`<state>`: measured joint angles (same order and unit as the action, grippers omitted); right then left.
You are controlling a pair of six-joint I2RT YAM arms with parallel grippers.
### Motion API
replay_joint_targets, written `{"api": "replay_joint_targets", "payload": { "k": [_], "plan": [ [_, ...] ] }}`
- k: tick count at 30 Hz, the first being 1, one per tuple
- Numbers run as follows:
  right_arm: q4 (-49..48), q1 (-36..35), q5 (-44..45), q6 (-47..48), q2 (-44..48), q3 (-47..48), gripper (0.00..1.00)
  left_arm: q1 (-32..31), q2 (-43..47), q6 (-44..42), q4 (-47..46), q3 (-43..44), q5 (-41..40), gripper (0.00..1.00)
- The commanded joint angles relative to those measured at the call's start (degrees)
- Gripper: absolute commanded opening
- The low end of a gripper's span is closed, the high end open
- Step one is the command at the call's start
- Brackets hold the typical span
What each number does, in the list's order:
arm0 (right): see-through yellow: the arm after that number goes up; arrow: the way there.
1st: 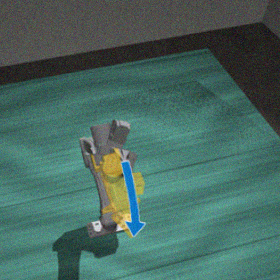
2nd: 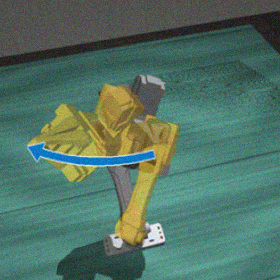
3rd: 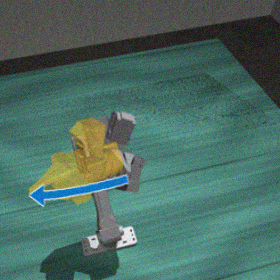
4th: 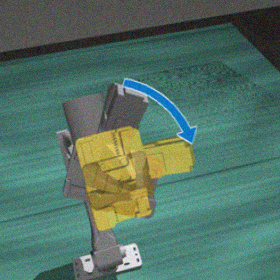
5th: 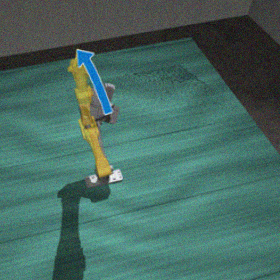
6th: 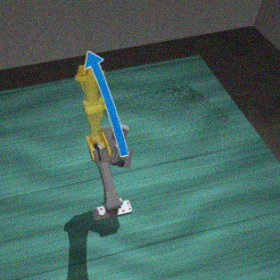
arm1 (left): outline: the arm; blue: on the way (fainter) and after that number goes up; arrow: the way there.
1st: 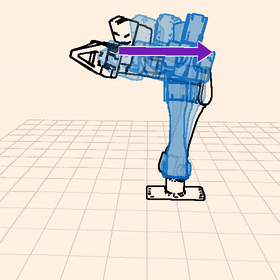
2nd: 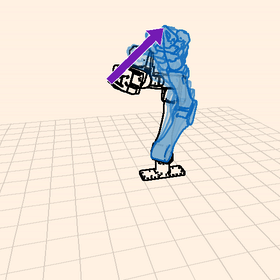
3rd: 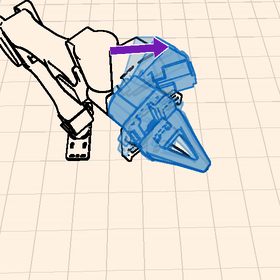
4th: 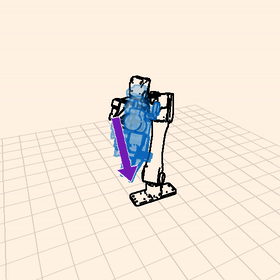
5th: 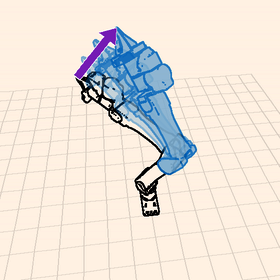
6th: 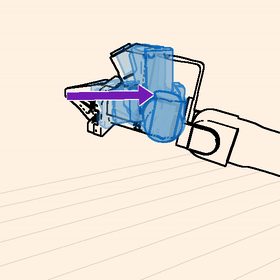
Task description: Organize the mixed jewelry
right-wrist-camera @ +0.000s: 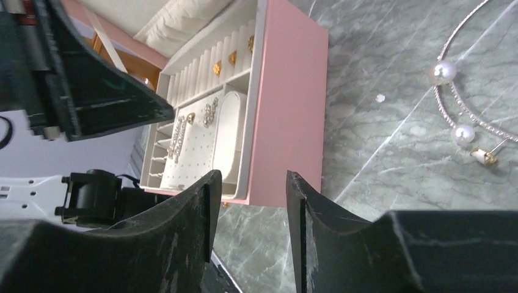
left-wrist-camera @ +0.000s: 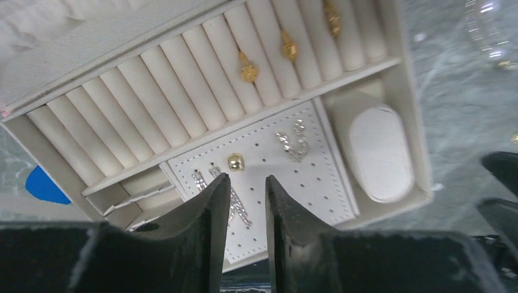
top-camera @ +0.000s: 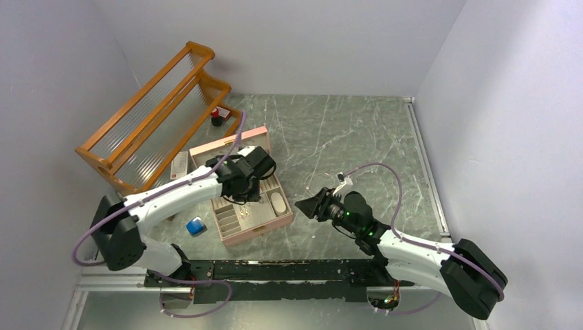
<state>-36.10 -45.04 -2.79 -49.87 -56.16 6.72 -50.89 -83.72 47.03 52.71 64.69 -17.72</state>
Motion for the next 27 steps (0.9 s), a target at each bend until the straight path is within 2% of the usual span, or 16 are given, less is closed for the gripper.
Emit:
{"api": "replay_joint_targets", "payload": {
  "k": [1,4,6,8,9,11,15,18,22,25,27],
  "plan": [
    [7.54,-0.4,5.43,2.8,3.84,3.96,0.48,-0.47,6.95,1.93,-1.77,3.09,-1.95,0.34],
    [14.89,-0.4,9.58,4.44,6.29,6.97,0.49,-0.52,11.18,1.66,-5.17,1.99,-2.66,0.38],
    [21.19,-0.36,12.75,5.27,7.5,9.62,0.49,-0.49,14.45,0.37,-10.09,-0.35,-1.73,0.46],
    [28.21,-0.35,15.6,6.25,8.04,13.01,0.51,-0.46,18.39,-1.87,-15.71,-3.89,-0.27,0.68],
    [32.19,-0.32,17.29,6.95,8.08,14.82,0.52,-0.51,19.7,-2.75,-17.78,-5.13,0.4,0.83],
    [41.74,-0.35,22.18,6.65,7.58,18.75,0.53,-0.52,21.76,-4.78,-21.72,-7.04,2.01,0.96],
    [61.9,-0.34,31.37,1.07,6.45,25.51,0.59,-0.47,24.81,-7.92,-27.16,-9.31,5.79,0.98],
    [70.62,-0.23,31.73,-3.55,5.84,27.31,0.61,-0.44,27.89,-8.8,-30.49,-11.26,7.91,0.98],
    [74.62,-0.23,28.07,-7.18,4.6,26.23,0.61,-0.47,31.2,-9.09,-34.68,-13.87,9.44,0.98],
    [73.23,-0.24,24.54,-7.09,3.76,24.56,0.49,-0.47,32.06,-9.39,-37.22,-14.99,11.34,0.96],
    [72.39,-0.19,23.45,-7.87,3.38,23.59,0.44,-0.5,32.7,-9.92,-39.07,-15.94,12.35,0.96]
  ]
}}
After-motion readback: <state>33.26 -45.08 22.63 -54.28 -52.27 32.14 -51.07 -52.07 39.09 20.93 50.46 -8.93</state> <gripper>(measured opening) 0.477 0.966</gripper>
